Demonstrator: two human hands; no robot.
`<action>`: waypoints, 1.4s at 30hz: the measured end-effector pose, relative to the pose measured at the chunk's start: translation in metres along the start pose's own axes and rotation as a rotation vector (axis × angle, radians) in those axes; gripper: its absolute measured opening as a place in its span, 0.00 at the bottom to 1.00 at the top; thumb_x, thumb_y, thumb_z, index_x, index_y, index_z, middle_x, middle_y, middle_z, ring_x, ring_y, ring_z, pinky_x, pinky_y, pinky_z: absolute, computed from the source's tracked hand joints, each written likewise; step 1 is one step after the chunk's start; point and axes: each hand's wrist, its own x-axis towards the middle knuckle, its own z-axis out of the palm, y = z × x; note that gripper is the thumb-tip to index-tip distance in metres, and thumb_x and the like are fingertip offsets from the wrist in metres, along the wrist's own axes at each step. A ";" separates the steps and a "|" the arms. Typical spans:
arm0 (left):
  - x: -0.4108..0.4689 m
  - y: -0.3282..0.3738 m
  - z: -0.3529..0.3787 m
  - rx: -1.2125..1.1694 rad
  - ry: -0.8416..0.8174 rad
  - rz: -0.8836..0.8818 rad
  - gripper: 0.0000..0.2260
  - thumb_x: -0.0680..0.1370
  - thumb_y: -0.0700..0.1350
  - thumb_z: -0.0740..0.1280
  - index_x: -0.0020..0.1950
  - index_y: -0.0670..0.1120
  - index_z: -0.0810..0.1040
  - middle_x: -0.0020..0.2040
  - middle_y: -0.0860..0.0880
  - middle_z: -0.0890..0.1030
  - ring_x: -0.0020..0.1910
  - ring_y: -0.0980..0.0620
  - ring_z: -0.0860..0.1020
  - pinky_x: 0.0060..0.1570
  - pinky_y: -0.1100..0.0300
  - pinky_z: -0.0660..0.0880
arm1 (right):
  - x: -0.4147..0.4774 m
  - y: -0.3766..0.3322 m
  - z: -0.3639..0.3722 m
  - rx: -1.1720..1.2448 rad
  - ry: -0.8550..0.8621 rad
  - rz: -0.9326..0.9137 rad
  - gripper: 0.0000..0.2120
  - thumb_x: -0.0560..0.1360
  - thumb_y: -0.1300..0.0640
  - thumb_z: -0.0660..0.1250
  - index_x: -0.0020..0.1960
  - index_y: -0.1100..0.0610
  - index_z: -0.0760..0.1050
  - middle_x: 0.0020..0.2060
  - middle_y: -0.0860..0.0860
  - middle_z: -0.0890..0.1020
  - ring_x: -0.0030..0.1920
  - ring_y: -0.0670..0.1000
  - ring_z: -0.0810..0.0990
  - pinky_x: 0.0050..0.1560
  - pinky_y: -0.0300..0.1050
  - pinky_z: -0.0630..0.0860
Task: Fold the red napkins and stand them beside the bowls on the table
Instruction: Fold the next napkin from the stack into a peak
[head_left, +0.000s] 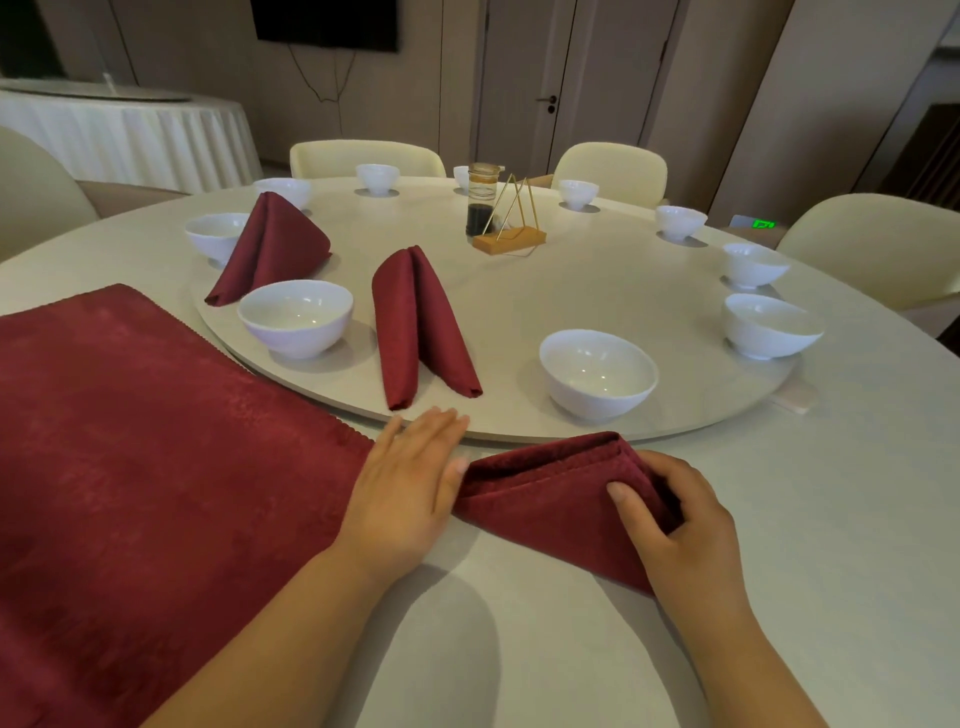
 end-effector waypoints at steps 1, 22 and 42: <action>-0.001 0.006 0.003 -0.009 -0.032 0.035 0.23 0.81 0.51 0.47 0.59 0.40 0.78 0.56 0.44 0.80 0.59 0.47 0.76 0.63 0.57 0.56 | 0.000 0.001 0.000 -0.002 0.008 -0.004 0.08 0.62 0.39 0.59 0.41 0.33 0.73 0.45 0.28 0.76 0.48 0.36 0.74 0.47 0.26 0.68; 0.003 0.016 0.008 0.116 -0.281 -0.213 0.24 0.80 0.54 0.39 0.76 0.51 0.45 0.76 0.55 0.47 0.74 0.58 0.43 0.70 0.57 0.34 | -0.001 0.001 0.007 0.077 0.047 -0.117 0.09 0.67 0.45 0.61 0.44 0.31 0.68 0.51 0.30 0.75 0.56 0.39 0.74 0.58 0.44 0.71; 0.004 -0.009 -0.010 0.069 -0.230 -0.323 0.22 0.82 0.46 0.48 0.76 0.48 0.48 0.76 0.50 0.48 0.75 0.53 0.44 0.71 0.58 0.39 | 0.024 -0.014 -0.007 -0.049 0.129 0.004 0.15 0.71 0.65 0.70 0.37 0.46 0.73 0.31 0.28 0.77 0.35 0.31 0.75 0.39 0.22 0.68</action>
